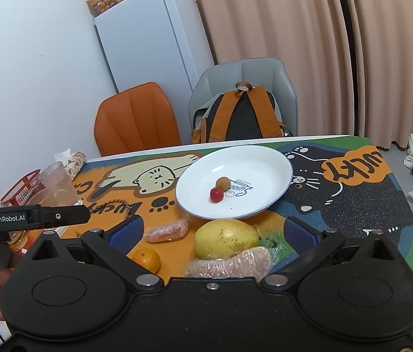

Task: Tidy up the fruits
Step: 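Grasp another small red fruit with the left tool while the right tool approaches the pomelo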

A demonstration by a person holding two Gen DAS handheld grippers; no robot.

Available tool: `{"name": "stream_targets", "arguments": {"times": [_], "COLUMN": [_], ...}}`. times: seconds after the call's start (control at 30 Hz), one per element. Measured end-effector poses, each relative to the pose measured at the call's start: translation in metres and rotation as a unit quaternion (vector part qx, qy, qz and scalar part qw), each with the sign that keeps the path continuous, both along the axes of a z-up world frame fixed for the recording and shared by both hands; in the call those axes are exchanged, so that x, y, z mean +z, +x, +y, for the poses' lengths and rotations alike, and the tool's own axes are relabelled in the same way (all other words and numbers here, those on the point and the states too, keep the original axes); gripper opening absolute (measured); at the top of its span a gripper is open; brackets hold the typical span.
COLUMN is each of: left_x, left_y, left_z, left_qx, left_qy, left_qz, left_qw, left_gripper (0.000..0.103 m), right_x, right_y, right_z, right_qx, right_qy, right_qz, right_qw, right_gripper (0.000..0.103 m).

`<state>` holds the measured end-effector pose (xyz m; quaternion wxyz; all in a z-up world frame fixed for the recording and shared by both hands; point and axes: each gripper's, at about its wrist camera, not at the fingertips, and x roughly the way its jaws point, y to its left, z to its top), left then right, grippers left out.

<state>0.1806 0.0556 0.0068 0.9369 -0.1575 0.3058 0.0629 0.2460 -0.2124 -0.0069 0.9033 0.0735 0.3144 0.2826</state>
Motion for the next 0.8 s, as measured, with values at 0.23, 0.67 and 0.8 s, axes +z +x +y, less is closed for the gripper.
{"name": "stream_targets", "arguments": {"times": [0.23,0.67,0.8], "left_x": [-0.006,-0.037,-0.045], "left_y": [-0.015,-0.027,-0.029], "left_z": [0.005,0.013,0.014], "left_qx": [0.008,0.014,0.015], "left_qy": [0.003,0.006,0.006], "left_qz": [0.000,0.026,0.033], "left_qw": [1.0000,0.9995,0.9993], "left_gripper": [0.097,0.093,0.089], "right_x": [-0.001,-0.016,-0.022], "right_y": [-0.014,-0.026,-0.028], "right_z": [-0.001,-0.002,-0.003], "right_qx": [0.006,0.014,0.015], "right_qy": [-0.002,-0.012,-0.008], "right_qz": [-0.001,0.024,0.038], "right_qw": [1.000,1.000,0.999], "right_gripper": [0.103,0.103,0.103]}}
